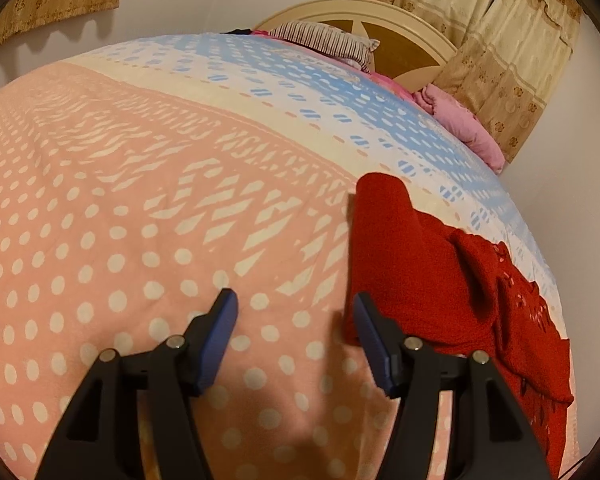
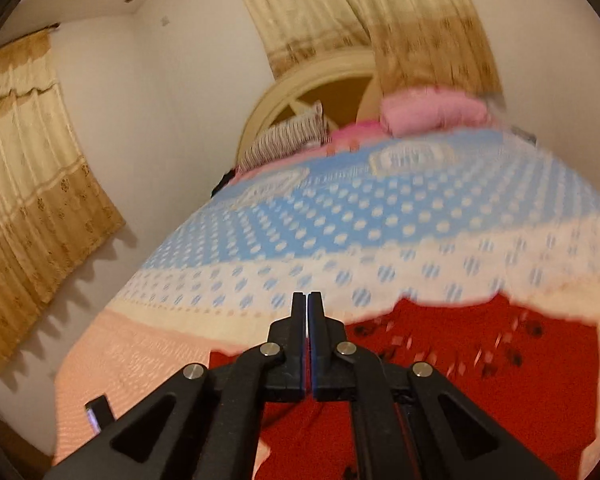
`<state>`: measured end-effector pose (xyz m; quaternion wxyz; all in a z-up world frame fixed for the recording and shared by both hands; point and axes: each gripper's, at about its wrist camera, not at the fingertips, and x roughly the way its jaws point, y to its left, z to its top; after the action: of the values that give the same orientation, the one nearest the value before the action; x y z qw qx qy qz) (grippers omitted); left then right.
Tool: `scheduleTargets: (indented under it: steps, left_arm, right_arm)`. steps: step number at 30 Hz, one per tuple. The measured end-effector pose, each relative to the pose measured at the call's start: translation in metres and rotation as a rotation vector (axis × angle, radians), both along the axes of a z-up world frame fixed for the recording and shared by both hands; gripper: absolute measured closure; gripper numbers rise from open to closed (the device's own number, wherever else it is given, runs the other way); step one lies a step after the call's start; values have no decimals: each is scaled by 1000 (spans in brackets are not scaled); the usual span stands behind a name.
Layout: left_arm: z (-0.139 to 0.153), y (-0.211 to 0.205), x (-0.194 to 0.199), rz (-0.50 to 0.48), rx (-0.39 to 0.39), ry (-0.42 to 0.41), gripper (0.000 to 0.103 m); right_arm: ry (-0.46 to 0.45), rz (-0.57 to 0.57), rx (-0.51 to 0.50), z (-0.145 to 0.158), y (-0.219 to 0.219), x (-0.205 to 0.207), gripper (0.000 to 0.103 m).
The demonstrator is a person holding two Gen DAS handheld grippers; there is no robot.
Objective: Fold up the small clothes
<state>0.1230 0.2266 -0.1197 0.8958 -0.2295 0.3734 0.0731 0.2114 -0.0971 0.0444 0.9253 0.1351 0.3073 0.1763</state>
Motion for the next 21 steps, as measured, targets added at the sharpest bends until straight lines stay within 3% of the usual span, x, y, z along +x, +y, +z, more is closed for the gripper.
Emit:
scheduleTargets:
  steps: [2, 3, 4, 6, 7, 16, 17, 18, 19, 21]
  left_arm:
    - [0, 0, 0, 0, 1, 0, 40]
    - [0, 0, 0, 0, -1, -1, 40]
    - [0, 0, 0, 0, -2, -1, 40]
    - [0, 0, 1, 0, -3, -1, 40]
    - [0, 0, 1, 0, -3, -1, 40]
    - [-1, 1, 1, -12, -21, -10, 35]
    - [-1, 1, 1, -13, -24, -11, 35]
    - [-1, 1, 0, -13, -27, -13, 34]
    - [-1, 1, 0, -14, -29, -14, 34]
    - [-1, 1, 0, -14, -29, -15, 33]
  right_arm:
    - [60, 19, -2, -21, 9, 4, 99]
    - [92, 33, -11, -35, 19, 7, 89]
    - [124, 51, -23, -48, 31, 11, 62]
    - [162, 90, -31, -70, 53, 17, 22]
    - [167, 104, -39, -79, 64, 19, 20]
    - [238, 159, -356, -140, 151, 68, 24]
    - [259, 150, -385, -148, 152, 74, 30]
    - [295, 139, -406, -155, 150, 80, 50]
    - [307, 117, -424, -158, 147, 82, 59]
    - [308, 104, -402, -153, 136, 84, 92]
